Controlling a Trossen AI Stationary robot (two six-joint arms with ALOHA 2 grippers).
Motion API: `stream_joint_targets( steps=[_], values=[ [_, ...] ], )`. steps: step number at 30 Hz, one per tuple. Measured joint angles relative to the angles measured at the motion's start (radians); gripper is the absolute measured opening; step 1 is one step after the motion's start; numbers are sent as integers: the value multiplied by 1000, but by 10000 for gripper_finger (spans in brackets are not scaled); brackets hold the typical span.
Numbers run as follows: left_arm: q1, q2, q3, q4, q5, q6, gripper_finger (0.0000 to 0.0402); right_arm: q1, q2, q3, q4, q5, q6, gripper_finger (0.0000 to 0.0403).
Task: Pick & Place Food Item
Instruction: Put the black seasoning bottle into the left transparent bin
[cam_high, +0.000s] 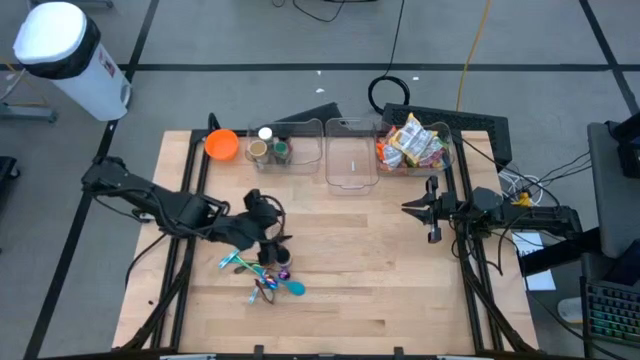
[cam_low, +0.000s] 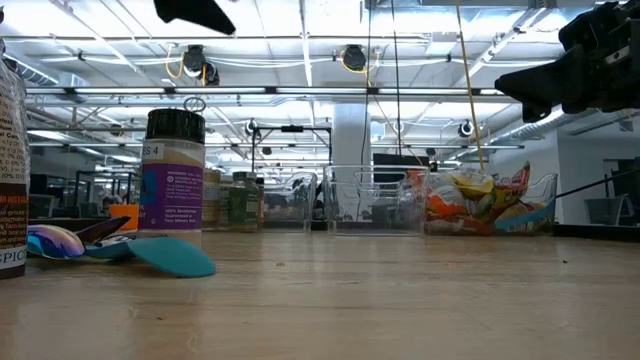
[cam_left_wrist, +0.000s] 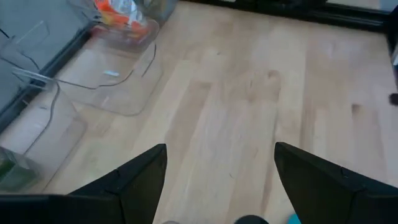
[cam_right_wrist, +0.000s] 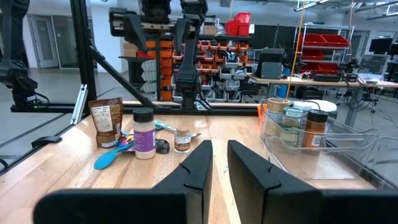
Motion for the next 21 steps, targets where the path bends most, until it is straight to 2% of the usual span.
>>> stream_joint_targets(
  steps=[8,13,17,21],
  values=[
    [45,20,-2,119,22,112,282,0,0,0,1,0,0,43],
    [68,21,-2,126,80,74,260,0,0,0,1,0,0,43],
    [56,21,-2,125,120,83,206,0,0,0,0,0,0,43],
    [40,21,-2,125,198,82,115,0,0,0,0,0,0,43]
  ],
)
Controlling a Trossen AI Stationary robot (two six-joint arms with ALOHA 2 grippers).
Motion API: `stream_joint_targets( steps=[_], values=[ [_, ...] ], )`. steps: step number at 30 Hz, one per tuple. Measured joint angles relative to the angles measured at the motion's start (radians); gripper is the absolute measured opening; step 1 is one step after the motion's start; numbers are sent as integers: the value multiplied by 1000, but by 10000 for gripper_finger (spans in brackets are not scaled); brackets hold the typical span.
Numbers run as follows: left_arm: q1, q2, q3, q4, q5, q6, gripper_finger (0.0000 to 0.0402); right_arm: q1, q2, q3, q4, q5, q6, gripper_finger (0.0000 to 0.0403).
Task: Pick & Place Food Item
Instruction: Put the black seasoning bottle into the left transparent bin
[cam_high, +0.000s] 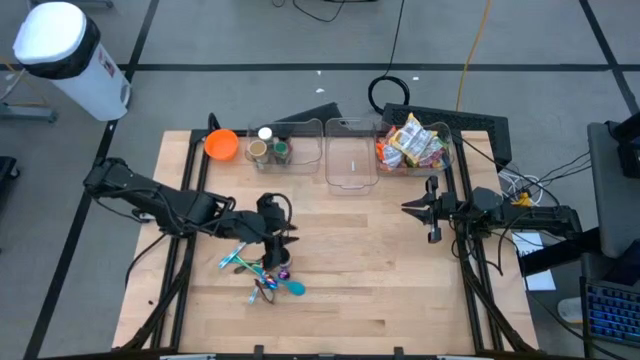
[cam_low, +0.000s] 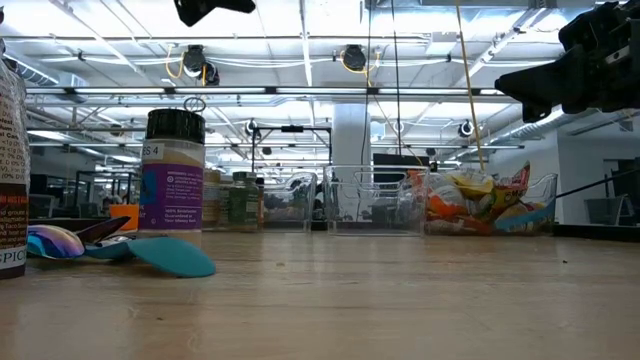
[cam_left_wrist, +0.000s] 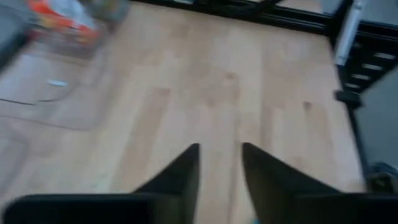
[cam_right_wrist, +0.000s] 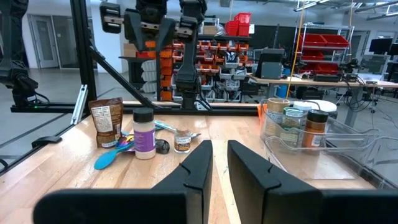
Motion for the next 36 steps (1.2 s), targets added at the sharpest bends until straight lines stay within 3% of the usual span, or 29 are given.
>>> stream_joint_targets(
  steps=[3,5,9,13,18,23,30,36],
  values=[
    [0,0,0,0,75,-16,38,0,0,0,0,0,0,43],
    [-3,0,0,-1,133,-41,11,0,0,0,0,0,0,43],
    [-12,2,0,-1,224,-68,26,0,0,0,0,0,0,43],
    [-14,32,0,-4,208,-140,44,0,0,0,0,0,0,43],
    [-12,75,0,-2,233,-242,99,0,0,0,0,0,0,43],
    [-12,78,0,-9,239,-328,189,0,0,0,0,0,0,43],
    [-13,78,0,-60,276,-332,308,0,0,0,0,0,0,43],
    [-12,78,0,-210,222,-368,353,0,0,0,0,0,0,43]
  ],
)
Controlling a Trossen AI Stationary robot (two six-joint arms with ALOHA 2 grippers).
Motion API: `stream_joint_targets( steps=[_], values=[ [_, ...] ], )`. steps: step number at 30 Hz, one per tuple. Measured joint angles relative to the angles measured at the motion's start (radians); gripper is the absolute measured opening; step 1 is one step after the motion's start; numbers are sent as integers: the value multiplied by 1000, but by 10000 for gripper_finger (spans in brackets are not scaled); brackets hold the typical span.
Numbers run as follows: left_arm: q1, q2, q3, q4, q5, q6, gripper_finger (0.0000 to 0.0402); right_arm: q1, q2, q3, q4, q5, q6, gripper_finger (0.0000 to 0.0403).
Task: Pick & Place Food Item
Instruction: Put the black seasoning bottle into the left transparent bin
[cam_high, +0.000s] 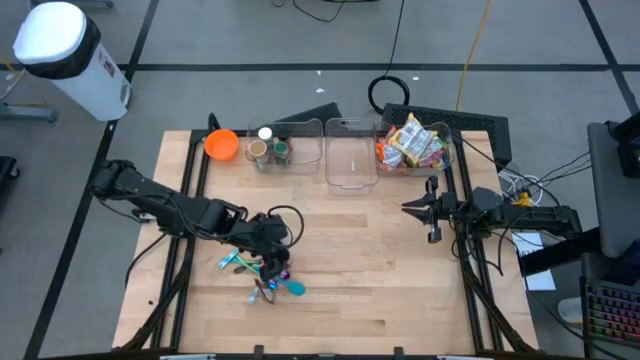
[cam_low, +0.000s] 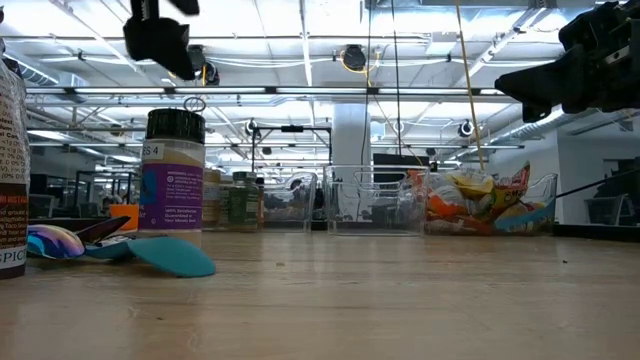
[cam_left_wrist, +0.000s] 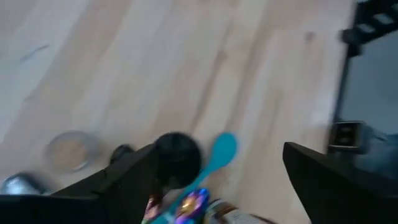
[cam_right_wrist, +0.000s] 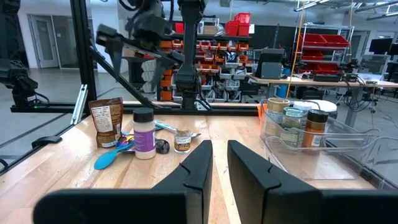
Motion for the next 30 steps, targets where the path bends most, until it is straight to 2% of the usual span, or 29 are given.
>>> stream_joint_targets(
  steps=[5,15,30],
  values=[
    [0,0,0,-55,-54,-30,351,0,0,0,0,0,0,43],
    [-31,18,0,-53,-131,-4,336,0,0,0,0,0,0,43],
    [-41,181,0,-48,-106,107,335,0,0,0,0,0,0,43]
  ],
)
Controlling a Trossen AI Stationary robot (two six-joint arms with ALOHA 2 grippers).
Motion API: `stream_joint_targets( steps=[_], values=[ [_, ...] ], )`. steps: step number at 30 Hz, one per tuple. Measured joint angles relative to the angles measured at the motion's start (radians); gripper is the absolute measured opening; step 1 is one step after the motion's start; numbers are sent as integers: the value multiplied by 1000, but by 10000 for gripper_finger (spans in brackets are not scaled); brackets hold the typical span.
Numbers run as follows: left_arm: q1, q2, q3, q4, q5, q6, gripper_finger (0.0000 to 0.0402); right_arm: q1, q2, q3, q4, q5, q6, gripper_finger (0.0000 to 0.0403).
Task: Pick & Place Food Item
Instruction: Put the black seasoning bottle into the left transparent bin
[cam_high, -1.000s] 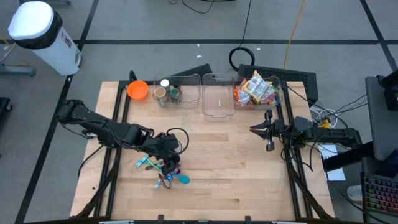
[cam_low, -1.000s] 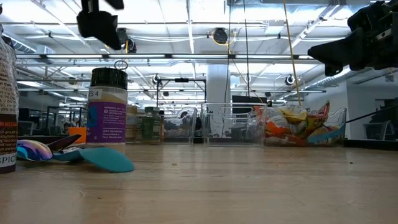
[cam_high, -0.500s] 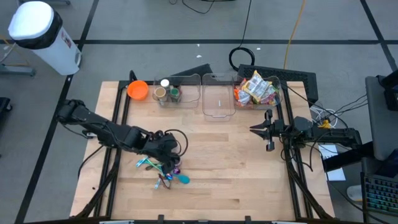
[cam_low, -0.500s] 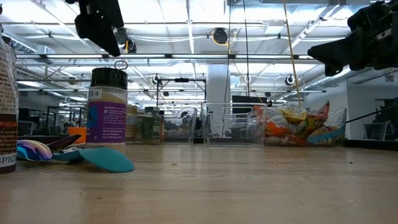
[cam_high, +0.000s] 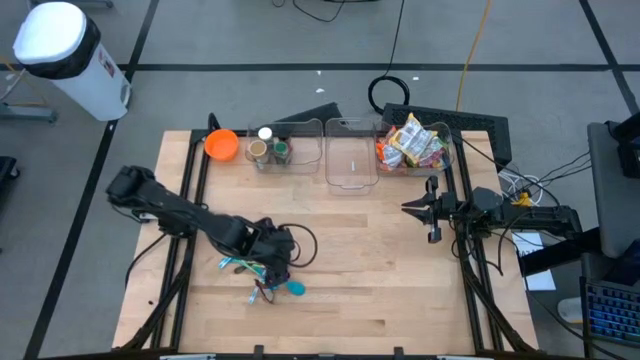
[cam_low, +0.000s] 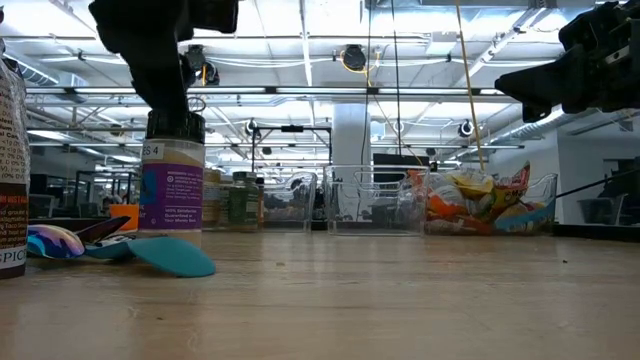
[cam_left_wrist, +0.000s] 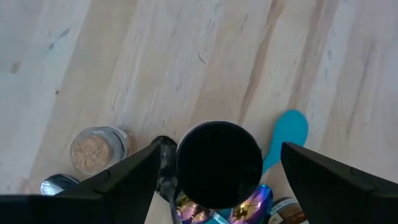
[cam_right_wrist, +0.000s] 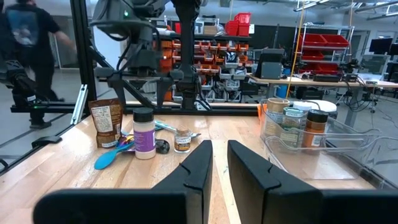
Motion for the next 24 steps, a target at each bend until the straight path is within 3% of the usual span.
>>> stream_joint_targets(
  steps=[17,20,24],
  values=[
    [3,16,0,-5,2,0,334,0,0,0,0,0,0,43],
    [3,16,0,-6,2,-4,312,0,0,0,0,0,0,43],
    [3,16,0,-6,2,-6,245,0,0,0,0,0,0,43]
  ],
)
